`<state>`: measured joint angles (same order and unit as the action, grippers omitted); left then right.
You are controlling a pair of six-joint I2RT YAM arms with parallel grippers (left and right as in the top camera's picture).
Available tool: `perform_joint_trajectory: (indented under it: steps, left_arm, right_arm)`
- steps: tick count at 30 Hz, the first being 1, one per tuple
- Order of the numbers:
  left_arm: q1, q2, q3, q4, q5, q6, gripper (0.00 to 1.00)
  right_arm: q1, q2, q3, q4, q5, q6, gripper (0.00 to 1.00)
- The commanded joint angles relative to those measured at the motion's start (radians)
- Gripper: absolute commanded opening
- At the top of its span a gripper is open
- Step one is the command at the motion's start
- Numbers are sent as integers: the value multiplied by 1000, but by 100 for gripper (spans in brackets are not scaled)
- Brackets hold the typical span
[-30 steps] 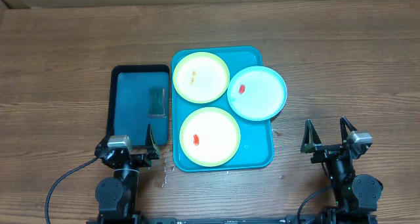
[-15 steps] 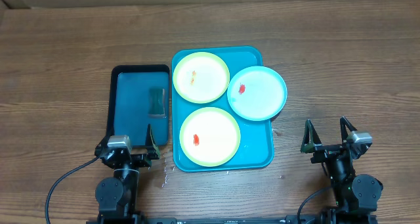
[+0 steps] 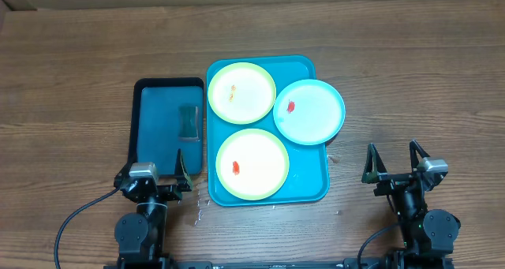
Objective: Clean dirty plates on tray and stack at the side
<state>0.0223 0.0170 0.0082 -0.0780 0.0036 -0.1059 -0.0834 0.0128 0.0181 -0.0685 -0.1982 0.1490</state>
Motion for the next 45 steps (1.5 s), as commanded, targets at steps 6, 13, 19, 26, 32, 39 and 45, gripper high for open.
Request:
perform_joint_trajectory:
  steps: [6, 13, 19, 26, 32, 39, 45]
  left_arm:
    - [7, -5, -3, 0, -6, -14, 100]
    - [7, -5, -3, 0, -7, -14, 100]
    - [7, -5, -3, 0, -6, -14, 100]
    - [7, -5, -3, 0, -6, -14, 100]
    - [7, -5, -3, 3, -14, -3, 100]
    - [7, -5, 32, 11, 57, -2, 100]
    - [7, -4, 191, -58, 75, -2, 100]
  right_arm:
    - [5, -9, -10, 5, -10, 9, 100]
    - [5, -9, -10, 14, -10, 8, 100]
    - [5, -9, -10, 7, -10, 8, 100]
    - [5, -9, -10, 4, -18, 9, 100]
    - [5, -4, -10, 8, -66, 8, 100]
    - [5, -3, -2, 8, -65, 8, 100]
    - [5, 0, 74, 7, -65, 8, 100]
